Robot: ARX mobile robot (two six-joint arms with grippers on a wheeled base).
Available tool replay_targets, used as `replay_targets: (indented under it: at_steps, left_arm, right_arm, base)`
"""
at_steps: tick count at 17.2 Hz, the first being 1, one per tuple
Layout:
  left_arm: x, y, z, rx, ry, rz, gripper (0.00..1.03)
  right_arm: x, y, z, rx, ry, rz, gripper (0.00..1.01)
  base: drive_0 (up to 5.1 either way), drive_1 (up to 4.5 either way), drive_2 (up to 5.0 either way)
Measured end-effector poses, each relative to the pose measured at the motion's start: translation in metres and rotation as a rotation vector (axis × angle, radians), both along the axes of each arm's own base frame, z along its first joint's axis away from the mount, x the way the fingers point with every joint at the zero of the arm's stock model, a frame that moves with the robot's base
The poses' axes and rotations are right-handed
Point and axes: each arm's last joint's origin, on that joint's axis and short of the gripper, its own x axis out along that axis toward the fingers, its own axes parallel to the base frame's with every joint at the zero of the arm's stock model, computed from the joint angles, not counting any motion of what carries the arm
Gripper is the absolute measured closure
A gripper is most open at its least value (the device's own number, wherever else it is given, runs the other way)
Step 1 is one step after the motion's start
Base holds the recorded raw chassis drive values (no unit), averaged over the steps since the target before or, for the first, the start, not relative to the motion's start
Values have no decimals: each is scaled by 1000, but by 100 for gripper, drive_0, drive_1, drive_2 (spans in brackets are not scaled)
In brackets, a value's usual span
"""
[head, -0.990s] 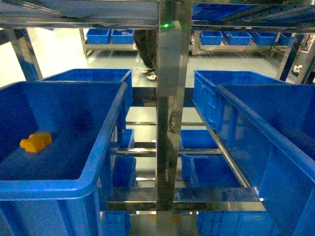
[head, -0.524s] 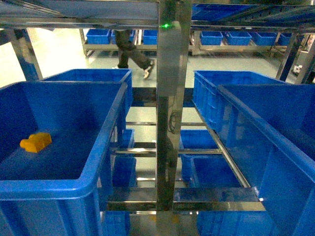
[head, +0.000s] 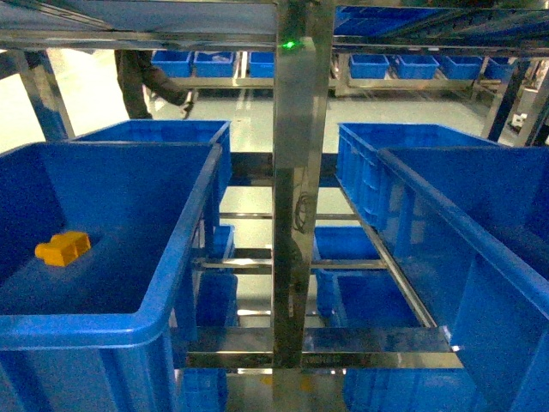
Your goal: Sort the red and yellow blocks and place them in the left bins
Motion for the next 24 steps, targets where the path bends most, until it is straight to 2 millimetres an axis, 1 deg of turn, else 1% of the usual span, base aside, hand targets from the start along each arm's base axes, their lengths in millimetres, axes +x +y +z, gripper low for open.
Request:
replay_targets:
  at_steps: [2,3,4,5,6,7,8,9,10,11,12,15,17,20,21,22,23,24]
  left_arm:
    - [1,0,1,6,-19,8,5]
    - [1,-3,-4,33,-199,123,15]
    - [-12,-11,-21,-34,-322,233,29]
    - [-21,-14,-29,-92,-394,282,42]
    - [-26,-16,-25,-125,-452,302,55]
    - [-33,-21,-24,-150,-481,294,69]
    - [-40,-24,-33,-156,-458,294,84]
    - [-45,-26,-41,-163,-436,303,98]
    - [-49,-31,-42,-162,-444,328,101]
    - [-54,-39,-42,-174,-457,285,101]
    - [-56,-39,-43,-174,-456,283,101]
    - [-59,-38,-46,-170,-453,303,101]
    - [-62,-37,-49,-168,-449,309,101]
    - [-65,-37,-51,-168,-447,308,101]
    - [-67,-37,-52,-168,-446,306,101]
    - [-70,-37,-52,-169,-454,305,101]
    - [-72,-37,-57,-172,-472,304,101]
    - [-74,-37,-58,-171,-465,305,101]
  right_arm:
    - [0,0,0,0,0,0,3]
    - [3,0,-2,-2,-113,8,7]
    - [-4,-5,-14,-24,-283,15,19]
    - [-25,-10,-30,-46,-378,31,34]
    - [-35,-15,-23,-51,-493,23,47]
    - [-42,-19,-10,-51,-582,13,62]
    - [-51,-22,-14,-54,-573,21,74]
    - [-60,-24,-25,-61,-527,29,89]
    - [-67,-28,-28,-63,-525,35,99]
    - [-72,-36,-25,-66,-548,26,99]
    - [-74,-37,-24,-69,-553,17,99]
    - [-81,-38,-26,-69,-557,17,99]
    - [-84,-37,-32,-67,-579,22,99]
    - [-88,-37,-40,-65,-531,27,99]
    - [-92,-37,-42,-65,-515,30,99]
    - [-96,-37,-38,-65,-547,29,99]
    - [-100,-37,-35,-66,-558,28,99]
    - [-103,-37,-34,-66,-555,29,99]
  base:
    - [0,0,0]
    - [0,0,0]
    - [0,0,0]
    - [0,0,0]
    - [0,0,0]
    - [0,0,0]
    - [0,0,0]
    - [0,0,0]
    - [0,0,0]
    - [0,0,0]
    - [0,0,0]
    - [0,0,0]
    - [0,0,0]
    - [0,0,0]
    - [0,0,0]
    - [0,0,0]
    - [0,0,0]
    - [0,0,0]
